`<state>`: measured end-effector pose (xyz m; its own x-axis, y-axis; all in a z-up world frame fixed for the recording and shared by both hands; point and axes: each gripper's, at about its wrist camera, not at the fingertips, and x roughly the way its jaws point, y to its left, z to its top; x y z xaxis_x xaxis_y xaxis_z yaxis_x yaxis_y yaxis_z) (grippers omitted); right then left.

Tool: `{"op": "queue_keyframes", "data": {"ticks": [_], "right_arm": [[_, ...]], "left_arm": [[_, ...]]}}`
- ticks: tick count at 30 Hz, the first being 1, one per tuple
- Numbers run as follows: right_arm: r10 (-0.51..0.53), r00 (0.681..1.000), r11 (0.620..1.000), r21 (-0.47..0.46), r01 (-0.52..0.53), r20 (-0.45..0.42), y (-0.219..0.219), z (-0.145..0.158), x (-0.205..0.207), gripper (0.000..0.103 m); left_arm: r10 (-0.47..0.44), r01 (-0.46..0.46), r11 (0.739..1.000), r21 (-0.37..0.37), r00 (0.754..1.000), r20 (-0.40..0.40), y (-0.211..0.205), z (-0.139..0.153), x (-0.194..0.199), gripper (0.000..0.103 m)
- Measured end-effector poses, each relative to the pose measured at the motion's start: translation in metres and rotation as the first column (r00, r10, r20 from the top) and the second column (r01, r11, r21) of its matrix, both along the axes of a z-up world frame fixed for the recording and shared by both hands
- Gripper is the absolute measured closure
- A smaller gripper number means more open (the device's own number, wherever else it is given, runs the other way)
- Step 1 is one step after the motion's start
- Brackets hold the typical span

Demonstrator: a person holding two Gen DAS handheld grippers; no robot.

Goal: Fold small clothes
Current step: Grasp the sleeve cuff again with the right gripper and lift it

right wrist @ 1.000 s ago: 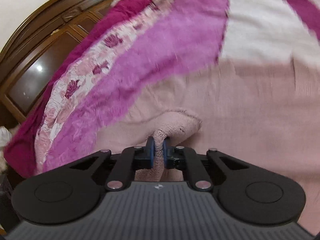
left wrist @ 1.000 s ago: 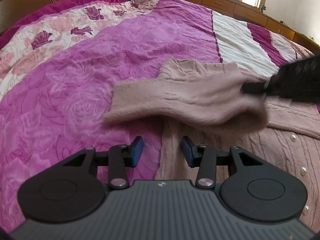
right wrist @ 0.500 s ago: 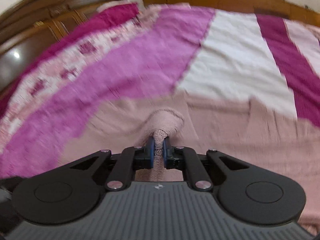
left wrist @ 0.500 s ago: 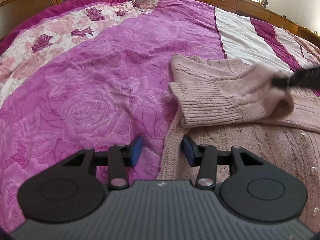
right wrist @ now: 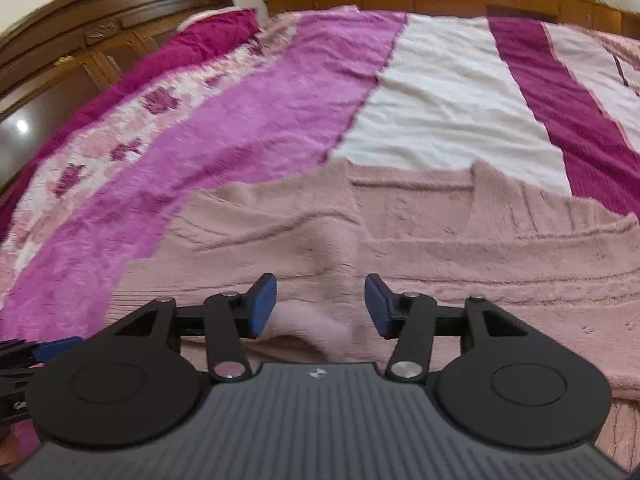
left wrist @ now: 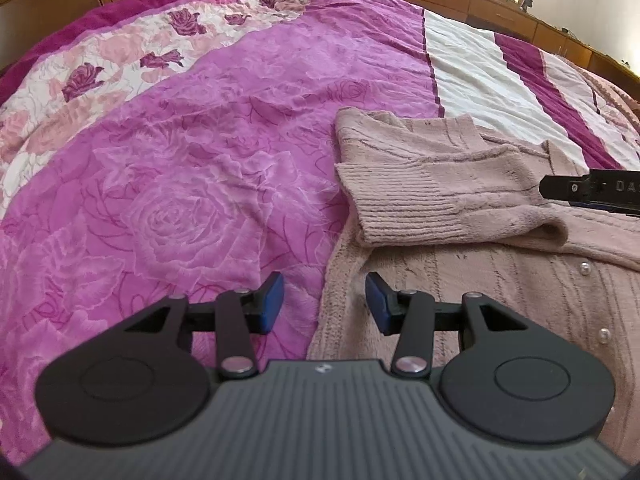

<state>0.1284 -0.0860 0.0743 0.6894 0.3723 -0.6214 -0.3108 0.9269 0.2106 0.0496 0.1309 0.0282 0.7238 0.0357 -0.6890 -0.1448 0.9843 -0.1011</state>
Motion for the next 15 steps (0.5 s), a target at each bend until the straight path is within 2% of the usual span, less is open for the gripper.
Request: {"op": "queue_keyframes", "data": {"ticks": [5,15], "right_arm": [[0.097,0.994,0.995,-0.002,-0.097,0.056,0.026,0.014,-0.028,0.035],[0.253,0.967,0.967,-0.024,-0.252,0.029,0.096,-0.003,-0.047,0.033]], "left_arm": [[0.011,-0.011,1.0,0.007,1.0,-0.028,0.006,0.008,-0.008,0.056],[0.031,-0.031,0.999,0.008,0.998,-0.053,0.018,0.009,-0.022,0.056]]}}
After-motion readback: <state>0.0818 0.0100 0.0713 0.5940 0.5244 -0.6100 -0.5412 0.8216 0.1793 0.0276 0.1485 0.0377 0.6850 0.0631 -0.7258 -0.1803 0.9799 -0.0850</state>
